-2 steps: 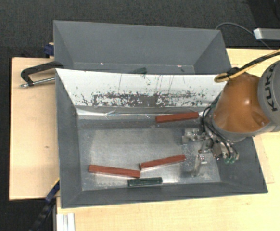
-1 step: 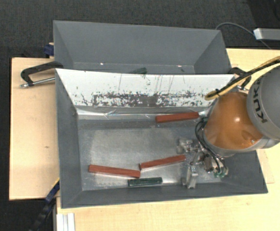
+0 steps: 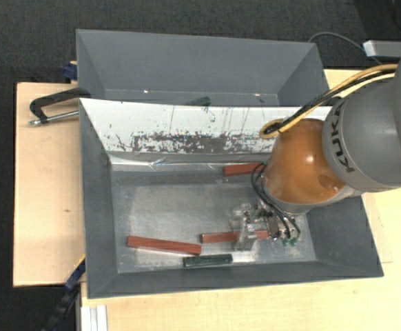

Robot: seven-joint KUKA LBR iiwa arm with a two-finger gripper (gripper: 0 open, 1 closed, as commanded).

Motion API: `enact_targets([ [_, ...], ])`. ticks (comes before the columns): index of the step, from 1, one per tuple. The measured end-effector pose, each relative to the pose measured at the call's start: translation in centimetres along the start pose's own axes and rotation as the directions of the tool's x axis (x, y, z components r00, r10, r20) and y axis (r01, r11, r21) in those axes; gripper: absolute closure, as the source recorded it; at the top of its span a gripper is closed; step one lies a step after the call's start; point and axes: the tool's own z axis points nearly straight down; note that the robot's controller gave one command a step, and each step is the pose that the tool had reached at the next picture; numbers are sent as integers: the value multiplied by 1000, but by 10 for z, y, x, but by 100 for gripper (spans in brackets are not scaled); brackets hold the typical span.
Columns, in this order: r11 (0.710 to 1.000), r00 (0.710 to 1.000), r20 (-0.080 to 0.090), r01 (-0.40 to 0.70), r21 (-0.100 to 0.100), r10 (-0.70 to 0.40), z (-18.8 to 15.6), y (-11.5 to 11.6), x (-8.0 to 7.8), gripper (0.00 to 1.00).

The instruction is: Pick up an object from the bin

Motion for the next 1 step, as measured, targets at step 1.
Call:
enact_targets([
  [1,1000,1000,0,0,0,0,0,0,0,100],
])
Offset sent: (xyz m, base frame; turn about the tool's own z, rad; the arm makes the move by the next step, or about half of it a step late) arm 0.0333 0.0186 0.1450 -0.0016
